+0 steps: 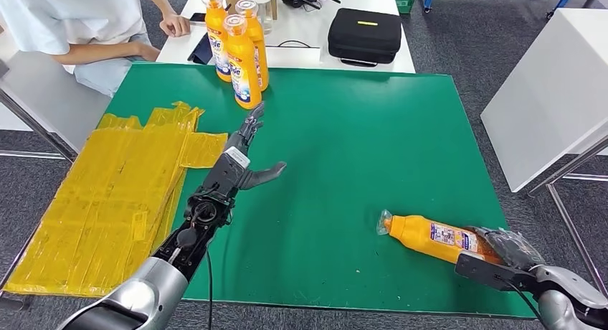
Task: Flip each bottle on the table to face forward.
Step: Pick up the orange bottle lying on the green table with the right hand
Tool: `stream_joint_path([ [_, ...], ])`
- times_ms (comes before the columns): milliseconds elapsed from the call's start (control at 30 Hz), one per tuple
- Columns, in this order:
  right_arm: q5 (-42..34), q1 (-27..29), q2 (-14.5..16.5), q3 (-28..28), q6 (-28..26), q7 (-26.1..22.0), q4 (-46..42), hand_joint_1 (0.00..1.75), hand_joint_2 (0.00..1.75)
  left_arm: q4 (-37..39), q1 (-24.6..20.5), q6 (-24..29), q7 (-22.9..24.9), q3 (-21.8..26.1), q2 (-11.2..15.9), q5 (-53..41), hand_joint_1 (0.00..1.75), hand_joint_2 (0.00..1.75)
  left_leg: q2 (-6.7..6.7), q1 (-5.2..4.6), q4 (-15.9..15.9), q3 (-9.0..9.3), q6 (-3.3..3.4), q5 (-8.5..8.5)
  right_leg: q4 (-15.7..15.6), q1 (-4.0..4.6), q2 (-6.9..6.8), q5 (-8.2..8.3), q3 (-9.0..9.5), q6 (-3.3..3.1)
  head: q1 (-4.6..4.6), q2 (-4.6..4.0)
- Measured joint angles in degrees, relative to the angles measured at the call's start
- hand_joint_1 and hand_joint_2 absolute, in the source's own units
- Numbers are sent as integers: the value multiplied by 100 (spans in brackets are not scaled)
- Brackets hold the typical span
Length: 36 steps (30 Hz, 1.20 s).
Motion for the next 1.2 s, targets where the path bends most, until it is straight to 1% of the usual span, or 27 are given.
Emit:
stream_joint_path([
  [167, 230, -3, 286, -15, -587, 224, 28, 174, 175, -18, 40, 28, 10, -17, -2, -5, 0, 175, 39, 0, -1, 16, 2, -9, 0, 0, 34, 4, 9, 1, -1, 0],
  [267, 312, -81, 465, -69, -874, 275, 123, 174, 175, -85, 87, 49, 37, -23, -3, -21, 0, 175, 56, 0, -1, 21, 2, -10, 1, 0, 50, 9, 8, -3, -1, 0],
  [367, 354, -213, 706, -162, -1243, 343, 283, 175, 175, -227, 159, -15, 143, -30, -4, -21, 0, 175, 58, 0, -1, 23, 0, -7, 1, 0, 52, 12, 7, -7, -2, 0],
  [533, 157, -419, 1189, -328, -1661, 749, 450, 175, 175, -443, 286, -305, 508, -85, -4, -10, 0, 175, 49, 5, -1, 14, -14, 21, 4, 4, 48, 24, 5, -16, -3, 0],
  [633, -71, -471, 1463, -420, -1852, 781, 477, 175, 175, -482, 319, -465, 624, -121, -6, 48, 0, 175, 37, 6, -1, 7, -11, 22, 5, 4, 41, 22, 3, -14, -2, 0],
  [733, -597, -472, 1816, -538, -2209, 577, 390, 175, 175, -485, 317, -848, 715, -137, -6, 336, 0, 175, 30, 7, -1, -5, -13, 20, 7, 5, 34, 20, -5, -14, -2, 0],
  [833, -1323, -535, 2233, -582, -2609, 163, 236, 175, 175, -488, 307, -1255, 803, -213, -5, 732, 0, 175, 31, 7, -1, -14, -15, 18, 7, 6, 35, 19, -16, -15, -3, 0],
  [900, -1891, -658, 2486, -582, -2778, -129, 188, 175, 175, -531, 309, -1442, 887, -297, -4, 936, 0, 175, 31, 8, -1, -16, -15, 18, 7, 6, 35, 18, -20, -16, -3, 0],
  [967, -2451, -813, 2688, -578, -2829, -365, 177, 175, 175, -634, 320, -1556, 987, -400, -4, 1074, 0, 175, 28, 8, -1, -18, -14, 19, 7, 6, 32, 17, -21, -16, -2, 0],
  [1067, -3148, -1035, 2901, -553, -2741, -655, 205, 175, 175, -829, 334, -1641, 1134, -566, -2, 1212, 0, 175, 24, 8, -1, -22, -13, 22, 7, 5, 28, 17, -21, -15, -1, 0],
  [1200, -3568, -1274, 3126, -451, -2547, -817, 299, 175, 175, -1003, 319, -1688, 1263, -773, 8, 1315, 0, 175, 21, 7, -1, -25, -12, 22, 7, 4, 26, 18, -22, -15, -1, 0],
])
